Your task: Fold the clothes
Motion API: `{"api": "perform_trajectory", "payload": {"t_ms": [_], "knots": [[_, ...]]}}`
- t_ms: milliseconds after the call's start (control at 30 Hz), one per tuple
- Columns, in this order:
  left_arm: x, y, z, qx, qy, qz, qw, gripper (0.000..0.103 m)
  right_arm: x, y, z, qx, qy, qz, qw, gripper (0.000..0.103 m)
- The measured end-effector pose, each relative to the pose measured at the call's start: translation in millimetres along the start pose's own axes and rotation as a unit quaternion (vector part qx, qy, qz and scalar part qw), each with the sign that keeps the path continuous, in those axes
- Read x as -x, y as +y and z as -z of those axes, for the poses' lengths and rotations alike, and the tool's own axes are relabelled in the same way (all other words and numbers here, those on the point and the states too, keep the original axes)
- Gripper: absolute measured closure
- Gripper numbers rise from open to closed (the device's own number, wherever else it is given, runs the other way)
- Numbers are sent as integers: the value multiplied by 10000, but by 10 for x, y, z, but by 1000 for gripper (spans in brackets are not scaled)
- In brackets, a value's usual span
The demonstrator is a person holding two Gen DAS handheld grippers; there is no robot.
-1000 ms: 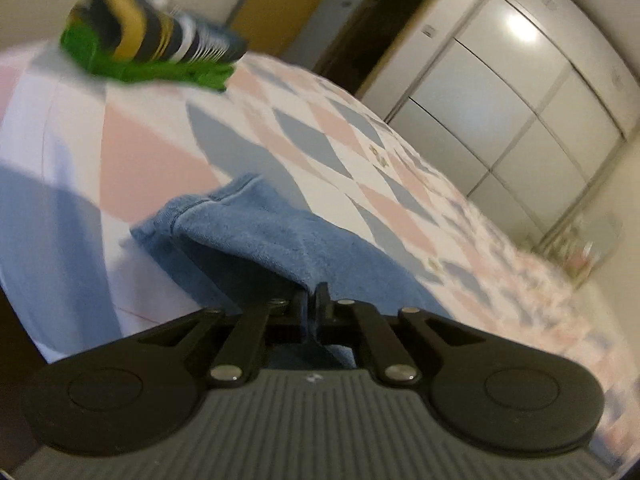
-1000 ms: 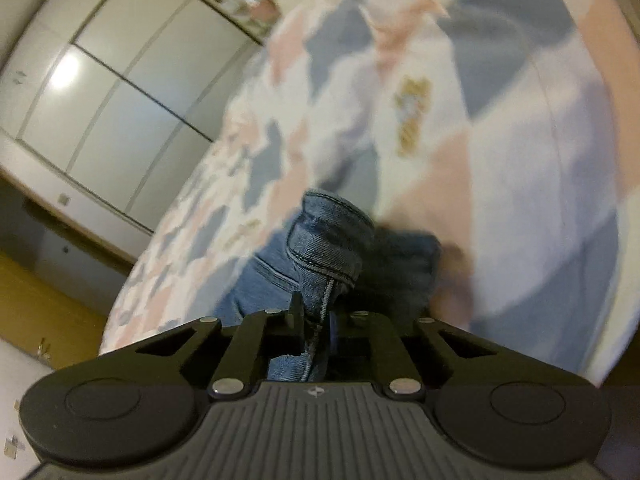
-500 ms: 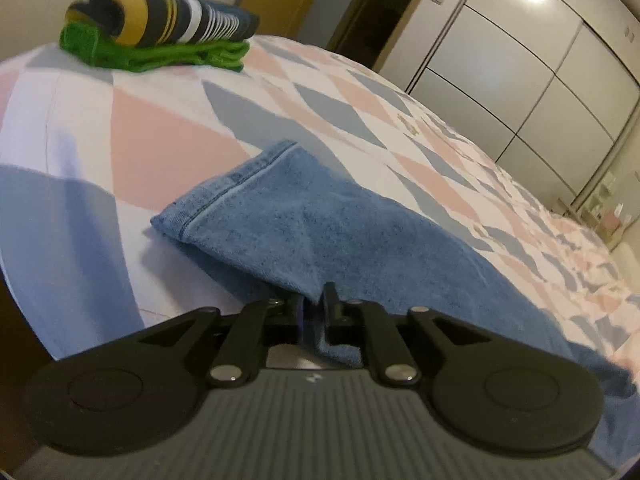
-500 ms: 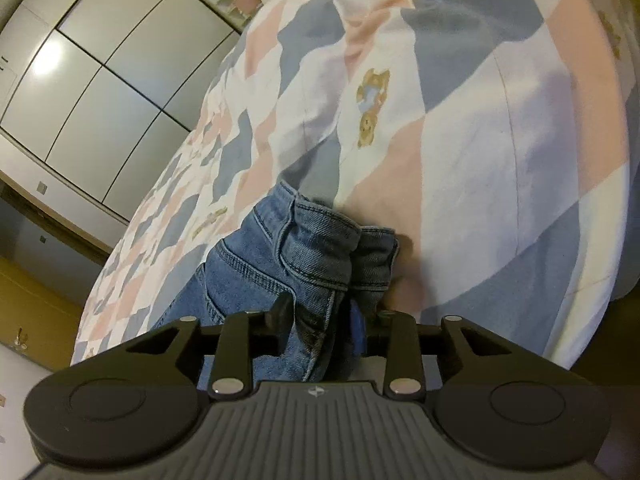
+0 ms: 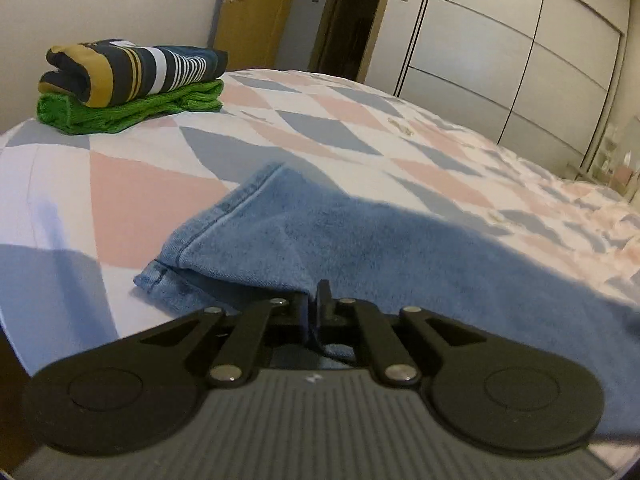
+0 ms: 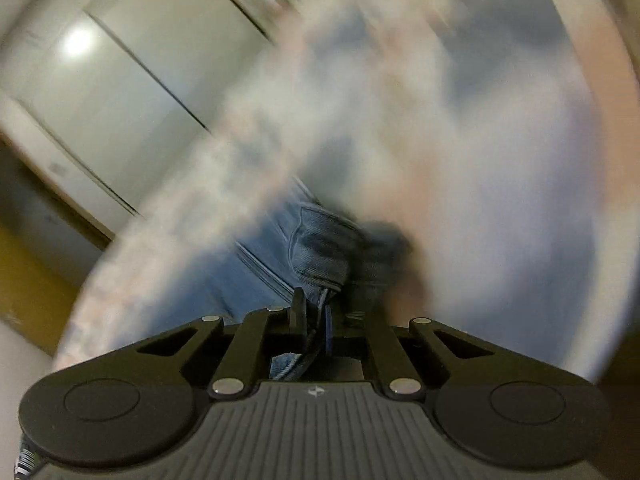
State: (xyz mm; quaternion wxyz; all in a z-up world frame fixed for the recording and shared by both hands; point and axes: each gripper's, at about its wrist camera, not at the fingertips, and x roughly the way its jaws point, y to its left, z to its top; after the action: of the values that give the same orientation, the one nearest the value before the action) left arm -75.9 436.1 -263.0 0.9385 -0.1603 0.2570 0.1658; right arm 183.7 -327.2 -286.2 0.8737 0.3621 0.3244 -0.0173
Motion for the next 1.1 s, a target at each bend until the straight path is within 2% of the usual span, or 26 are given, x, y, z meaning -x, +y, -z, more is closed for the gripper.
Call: {"api": "perform_trajectory", "payload": {"t_ms": [100, 200, 233, 300, 333, 367, 400, 467, 533, 567, 600, 633, 667, 733, 800, 833, 867, 900, 967, 1000, 1100], "knots": [[-3, 37, 6, 211, 25, -3, 9998, 100, -13, 1, 24, -56, 0, 41, 10000, 94], [22, -29, -4, 142, 164, -151, 9997, 99, -34, 61, -9, 111, 109, 188, 9997, 90], [66, -51, -13, 154, 248, -140, 9995, 95, -19, 64, -16, 75, 130, 181, 9997, 88], [219, -54, 7, 197, 356, -142, 9991, 85, 83, 127, -20, 77, 26, 301, 9995, 74], [320, -57, 14, 214, 404, -177, 9988, 82, 158, 174, -22, 152, -87, 407, 9990, 71], [420, -68, 25, 249, 506, -200, 9982, 81, 237, 225, -39, 262, -212, 545, 9979, 61], [497, -104, 21, 269, 653, -144, 9974, 82, 313, 264, -48, 371, -364, 683, 9963, 52], [645, -240, -9, 198, 817, 127, 9964, 82, 470, 333, -63, 542, -711, 852, 9923, 52], [706, -570, -91, -194, 963, 465, 9941, 82, 555, 423, -95, 747, -878, 518, 9920, 53], [695, -799, -140, -417, 1037, 723, 9911, 82, 564, 489, -114, 908, -879, 290, 9916, 59], [649, -1019, -176, -538, 1115, 1065, 9866, 82, 573, 556, -134, 1069, -880, 63, 9903, 72], [598, -1243, -212, -650, 1200, 1411, 9805, 82, 582, 623, -153, 1229, -880, -165, 9884, 77], [495, -1499, -244, -679, 1364, 1802, 9718, 81, 539, 681, -148, 1394, -678, -460, 9868, 84], [250, -1991, -285, -644, 1703, 2460, 9520, 81, 336, 737, -90, 1585, -18, -750, 9845, 84], [-55, -2524, -313, -624, 2219, 2957, 9271, 80, 75, 678, 28, 1633, 688, -617, 9822, 83], [-202, -2788, -321, -678, 2409, 3126, 9163, 80, -58, 644, 89, 1649, 1041, -532, 9794, 82], [-346, -3052, -328, -744, 2589, 3284, 9053, 80, -163, 615, 142, 1727, 1320, -397, 9753, 86], [-476, -3303, -327, -910, 2701, 3351, 8980, 79, -202, 619, 161, 1882, 1412, -364, 9713, 86], [-753, -3780, -325, -1298, 2860, 3355, 8881, 79, -223, 684, 127, 2164, 1451, -389, 9647, 85], [-896, -3960, -308, -1371, 2976, 3427, 8805, 79, -209, 746, 68, 2271, 1415, -434, 9626, 83], [-1357, -4374, -186, -1325, 3566, 3601, 8518, 77, -224, 952, -116, 2520, 1255, -642, 9574, 81]]}}
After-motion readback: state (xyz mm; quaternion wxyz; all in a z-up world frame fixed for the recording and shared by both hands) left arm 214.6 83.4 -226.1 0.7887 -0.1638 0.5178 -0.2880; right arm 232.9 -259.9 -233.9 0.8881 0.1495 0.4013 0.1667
